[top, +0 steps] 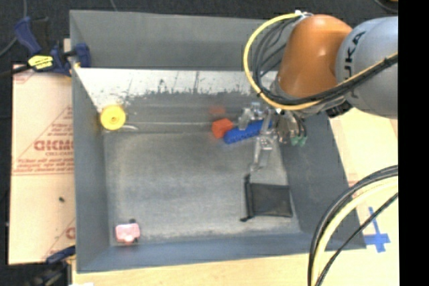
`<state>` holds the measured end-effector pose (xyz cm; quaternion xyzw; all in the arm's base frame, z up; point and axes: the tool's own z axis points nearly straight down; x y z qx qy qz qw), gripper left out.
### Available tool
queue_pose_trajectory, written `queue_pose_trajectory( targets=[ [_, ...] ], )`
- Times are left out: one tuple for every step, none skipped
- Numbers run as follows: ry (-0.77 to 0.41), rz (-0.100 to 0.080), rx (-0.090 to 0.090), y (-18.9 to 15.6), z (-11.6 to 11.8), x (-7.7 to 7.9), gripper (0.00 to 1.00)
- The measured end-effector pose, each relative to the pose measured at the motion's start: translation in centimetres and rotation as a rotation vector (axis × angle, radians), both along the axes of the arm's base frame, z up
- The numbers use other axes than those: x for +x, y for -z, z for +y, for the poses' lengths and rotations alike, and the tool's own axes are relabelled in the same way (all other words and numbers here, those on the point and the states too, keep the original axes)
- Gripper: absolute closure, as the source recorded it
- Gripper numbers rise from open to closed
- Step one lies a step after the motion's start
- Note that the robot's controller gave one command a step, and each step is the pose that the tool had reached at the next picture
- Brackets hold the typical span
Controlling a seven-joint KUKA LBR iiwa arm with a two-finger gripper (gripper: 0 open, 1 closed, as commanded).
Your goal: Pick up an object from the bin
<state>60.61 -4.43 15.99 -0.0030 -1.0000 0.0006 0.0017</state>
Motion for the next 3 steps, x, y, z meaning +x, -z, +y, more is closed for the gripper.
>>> queue_pose_trajectory(
  targets=[
    [-0.001,-0.008,-0.001,-0.5,0.0,0.1,0.0],
    [-0.136,-0.006,-0.001,7.0,-1.7,2.7,0.0],
    [0.057,-0.015,-0.001,6.4,2.0,4.0,0.0]
  ],
)
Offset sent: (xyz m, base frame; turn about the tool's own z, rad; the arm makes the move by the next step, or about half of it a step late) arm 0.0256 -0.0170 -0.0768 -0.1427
